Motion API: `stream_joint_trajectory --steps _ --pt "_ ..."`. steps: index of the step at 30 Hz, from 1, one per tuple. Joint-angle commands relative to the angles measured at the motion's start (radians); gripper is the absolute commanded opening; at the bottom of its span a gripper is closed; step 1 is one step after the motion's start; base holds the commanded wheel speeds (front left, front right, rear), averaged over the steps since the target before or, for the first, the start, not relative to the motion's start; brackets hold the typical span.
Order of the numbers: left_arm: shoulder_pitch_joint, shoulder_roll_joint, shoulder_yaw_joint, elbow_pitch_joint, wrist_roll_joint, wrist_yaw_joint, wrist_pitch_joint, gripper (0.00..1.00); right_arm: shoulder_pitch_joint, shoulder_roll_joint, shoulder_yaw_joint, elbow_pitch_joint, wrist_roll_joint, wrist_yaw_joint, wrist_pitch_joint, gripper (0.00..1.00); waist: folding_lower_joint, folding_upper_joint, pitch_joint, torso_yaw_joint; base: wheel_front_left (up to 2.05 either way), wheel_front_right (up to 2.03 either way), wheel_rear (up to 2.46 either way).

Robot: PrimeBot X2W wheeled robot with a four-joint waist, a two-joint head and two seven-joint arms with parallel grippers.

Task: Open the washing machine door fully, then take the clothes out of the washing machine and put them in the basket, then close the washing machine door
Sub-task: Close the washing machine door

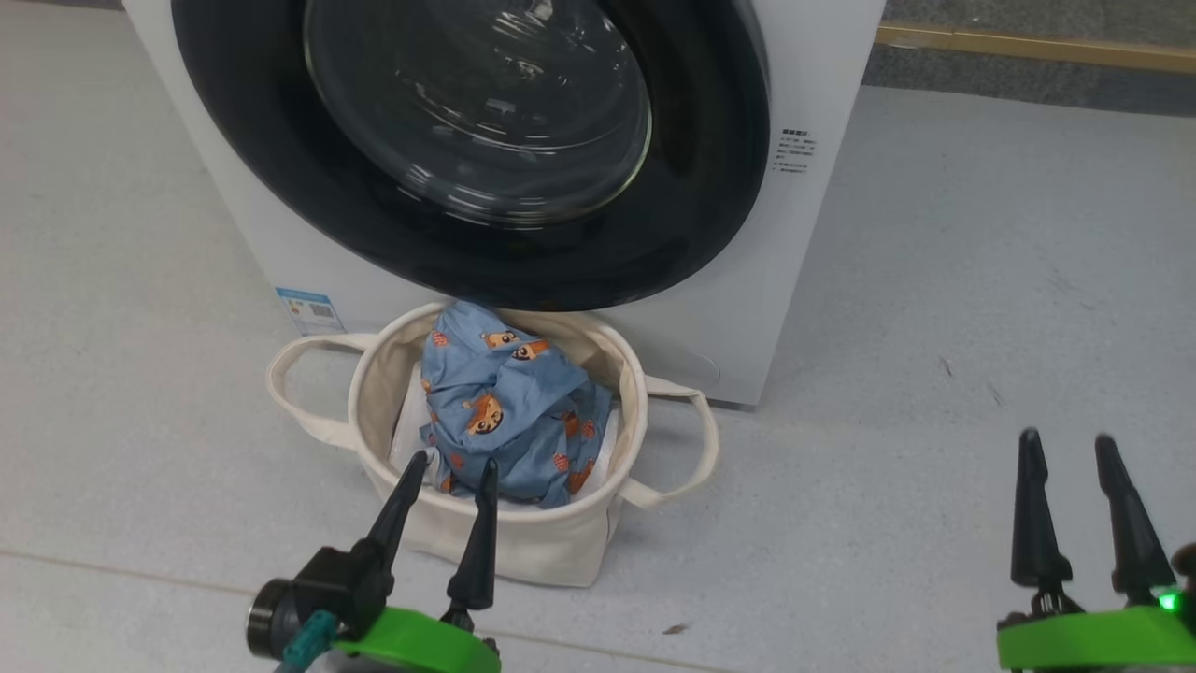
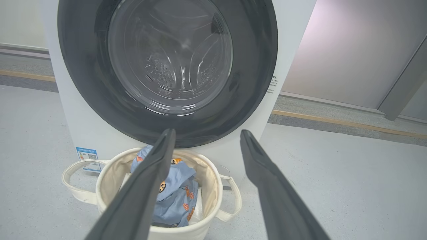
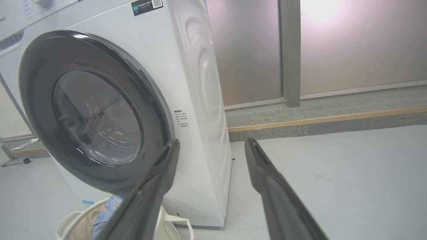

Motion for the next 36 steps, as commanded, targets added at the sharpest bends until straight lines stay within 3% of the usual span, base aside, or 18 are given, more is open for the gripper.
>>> stream_joint_trajectory --steps 1,10,23,36 --pt "-0.023 0.007 0.031 -0.039 0.016 -0.010 -0.012 1.00 -0.016 -0.007 0.015 -0.023 -0.001 0.000 -0.004 1.00 0.0001 -0.0001 0.005 0.000 0.00 0.00 0.00" --pt "-0.015 0.007 0.040 -0.053 0.029 -0.010 -0.012 1.00 -0.020 -0.006 -0.007 -0.018 0.017 0.000 -0.004 1.00 0.0001 -0.0001 0.000 0.002 0.00 0.00 0.00" --pt "-0.023 0.007 0.055 -0.044 0.021 0.011 -0.012 1.00 -0.030 -0.006 0.091 -0.038 -0.071 0.000 -0.004 1.00 0.0001 -0.0001 0.014 0.026 0.00 0.00 0.00" --pt "-0.028 0.007 0.056 -0.038 0.007 0.024 -0.012 1.00 -0.039 -0.006 0.097 -0.045 -0.082 0.000 -0.004 1.00 0.0001 -0.0001 0.023 0.048 0.00 0.00 0.00"
